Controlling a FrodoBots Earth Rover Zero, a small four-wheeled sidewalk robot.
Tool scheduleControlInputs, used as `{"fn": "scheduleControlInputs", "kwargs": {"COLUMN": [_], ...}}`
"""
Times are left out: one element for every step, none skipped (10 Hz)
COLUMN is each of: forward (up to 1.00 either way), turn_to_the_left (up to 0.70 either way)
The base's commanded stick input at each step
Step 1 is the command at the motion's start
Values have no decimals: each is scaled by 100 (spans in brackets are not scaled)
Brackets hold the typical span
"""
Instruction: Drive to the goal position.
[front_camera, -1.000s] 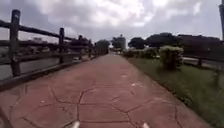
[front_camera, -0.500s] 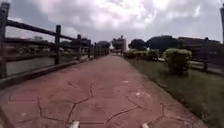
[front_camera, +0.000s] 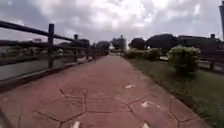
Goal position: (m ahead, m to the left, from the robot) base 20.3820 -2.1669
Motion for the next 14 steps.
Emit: {"fn": "scheduleControlInputs", "kwargs": {"forward": [70,70,70,70,70,70,70,70,70,70,70,70,70,70], "turn_to_the_left": [0,0,0,0,0,0,0,0,0,0,0,0,0,0]}}
